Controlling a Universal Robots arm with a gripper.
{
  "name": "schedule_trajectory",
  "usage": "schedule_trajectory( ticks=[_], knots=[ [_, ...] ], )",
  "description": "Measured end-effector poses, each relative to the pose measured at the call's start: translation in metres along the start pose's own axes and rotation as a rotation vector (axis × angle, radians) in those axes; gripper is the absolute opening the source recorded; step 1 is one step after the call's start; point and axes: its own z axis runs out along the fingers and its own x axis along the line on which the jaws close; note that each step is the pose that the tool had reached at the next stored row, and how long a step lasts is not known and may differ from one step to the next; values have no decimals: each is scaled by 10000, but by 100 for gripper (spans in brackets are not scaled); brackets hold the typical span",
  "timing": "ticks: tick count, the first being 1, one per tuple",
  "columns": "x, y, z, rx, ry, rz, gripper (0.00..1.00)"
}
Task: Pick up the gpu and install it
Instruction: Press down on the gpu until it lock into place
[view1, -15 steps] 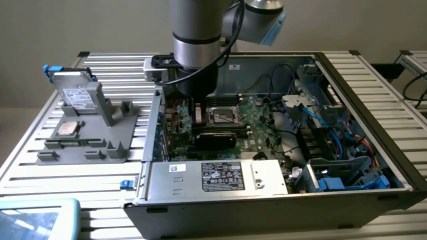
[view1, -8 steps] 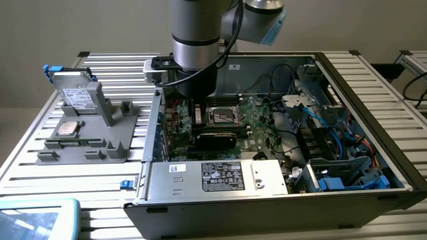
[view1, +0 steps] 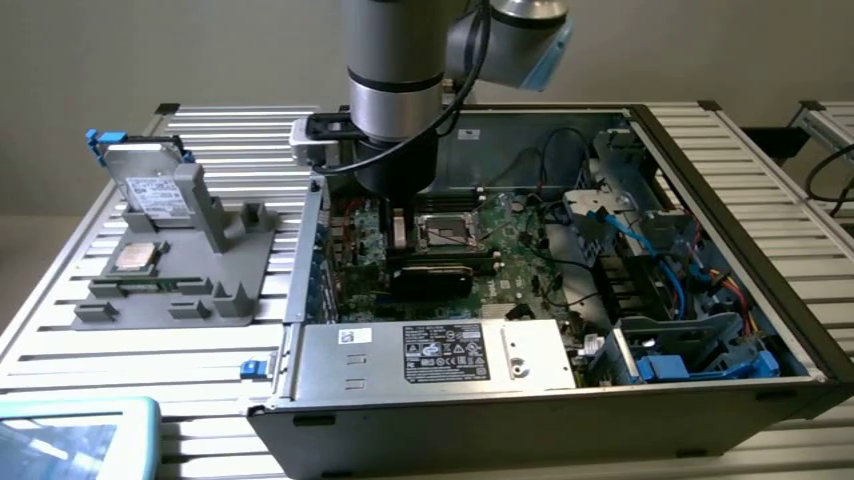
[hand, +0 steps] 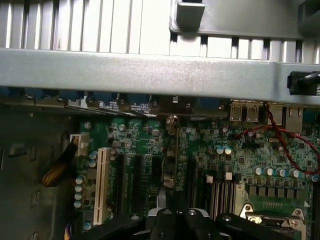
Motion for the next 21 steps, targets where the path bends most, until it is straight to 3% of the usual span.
schedule_trajectory(
  ticks=[3, 8, 21],
  knots=[
    [7, -91, -69, -3, 5, 0, 11],
    [15, -245, -81, -3, 6, 0, 11],
    [29, -243, 12, 5, 13, -1, 11]
  ],
)
